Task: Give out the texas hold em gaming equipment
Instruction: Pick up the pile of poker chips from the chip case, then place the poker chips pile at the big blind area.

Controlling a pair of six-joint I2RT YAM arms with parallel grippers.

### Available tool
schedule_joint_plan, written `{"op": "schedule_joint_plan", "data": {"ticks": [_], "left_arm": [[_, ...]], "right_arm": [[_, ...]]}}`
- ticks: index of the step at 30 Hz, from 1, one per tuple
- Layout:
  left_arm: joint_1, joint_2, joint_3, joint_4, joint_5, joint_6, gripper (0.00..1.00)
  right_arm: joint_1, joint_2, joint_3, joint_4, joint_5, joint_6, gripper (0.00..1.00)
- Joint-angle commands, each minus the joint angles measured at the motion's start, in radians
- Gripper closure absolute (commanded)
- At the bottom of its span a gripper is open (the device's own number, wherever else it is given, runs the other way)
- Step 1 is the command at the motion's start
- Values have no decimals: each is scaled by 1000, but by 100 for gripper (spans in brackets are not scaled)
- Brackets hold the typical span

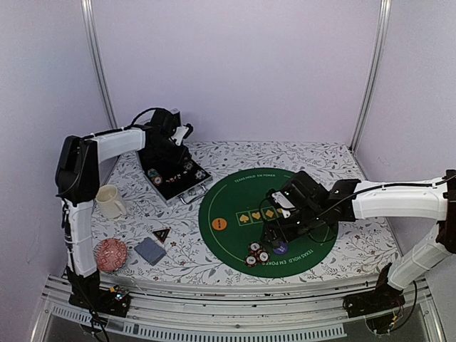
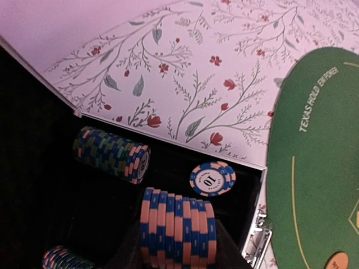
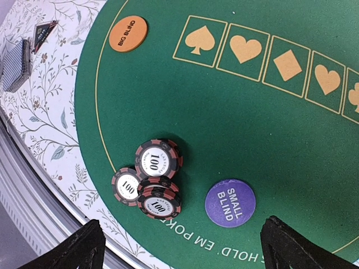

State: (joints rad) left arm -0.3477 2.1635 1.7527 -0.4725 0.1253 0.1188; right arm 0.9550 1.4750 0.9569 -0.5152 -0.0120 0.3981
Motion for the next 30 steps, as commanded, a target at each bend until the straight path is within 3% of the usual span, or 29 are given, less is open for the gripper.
{"op": "schedule_joint_plan", "data": {"ticks": [1, 8, 15, 25, 30], "left_arm": [[-13, -169, -68, 61, 54, -106, 100], [-80, -449, -363, 228, 248, -330, 100], [-203, -602, -593, 345, 386, -485, 100], [-267, -579, -787, 564, 564, -683, 100], [-270, -488, -784, 633, 590, -735, 100]], "right_arm": [[-2, -62, 24, 1, 65, -13, 1], [-3, -139, 17, 20, 120, -41, 1], [-4, -177, 14, 72, 120, -106, 1], [16, -156, 29, 174, 63, -191, 1], [40, -92, 62, 299, 60, -372, 1]]}}
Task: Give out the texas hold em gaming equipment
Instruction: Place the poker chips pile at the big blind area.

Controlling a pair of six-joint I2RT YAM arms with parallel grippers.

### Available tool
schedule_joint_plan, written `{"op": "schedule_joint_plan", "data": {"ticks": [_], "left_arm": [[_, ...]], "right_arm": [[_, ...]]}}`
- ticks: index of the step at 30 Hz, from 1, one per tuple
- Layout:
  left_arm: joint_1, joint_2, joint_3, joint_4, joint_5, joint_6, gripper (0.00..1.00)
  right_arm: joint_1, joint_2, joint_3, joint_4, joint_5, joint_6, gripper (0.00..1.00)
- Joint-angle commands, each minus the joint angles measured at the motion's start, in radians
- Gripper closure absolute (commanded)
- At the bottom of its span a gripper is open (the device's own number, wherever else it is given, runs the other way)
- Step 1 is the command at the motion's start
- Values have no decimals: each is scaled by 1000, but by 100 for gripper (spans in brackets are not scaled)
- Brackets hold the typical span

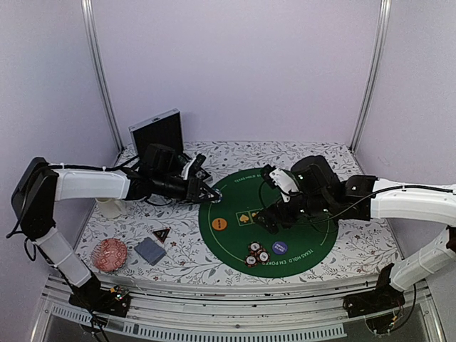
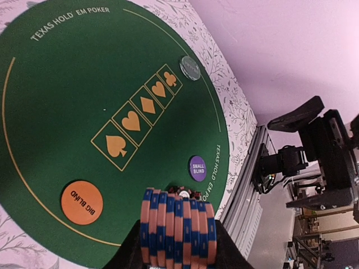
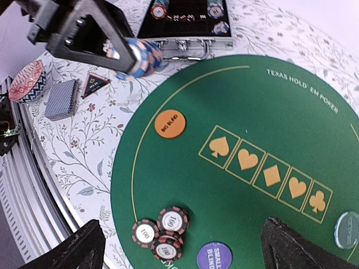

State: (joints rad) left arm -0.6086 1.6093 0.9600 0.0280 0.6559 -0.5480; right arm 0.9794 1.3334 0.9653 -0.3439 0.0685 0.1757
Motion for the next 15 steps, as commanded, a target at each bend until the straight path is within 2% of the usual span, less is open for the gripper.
{"op": "schedule_joint_plan", "data": {"ticks": [1, 8, 12, 15], "left_arm": [[-10, 96, 23, 132, 60, -72, 100], [9, 297, 144, 139, 79, -103, 100], [18, 403, 237, 74, 30, -82, 100], [43, 445, 232, 110, 46, -119, 100]], "right_arm": [[16, 71, 76, 135, -21, -178, 1], [3, 259, 214, 155, -28, -359, 1], [-36, 355, 279, 159, -62, -430, 1], [-60, 421, 334, 160, -103, -458, 1]]}}
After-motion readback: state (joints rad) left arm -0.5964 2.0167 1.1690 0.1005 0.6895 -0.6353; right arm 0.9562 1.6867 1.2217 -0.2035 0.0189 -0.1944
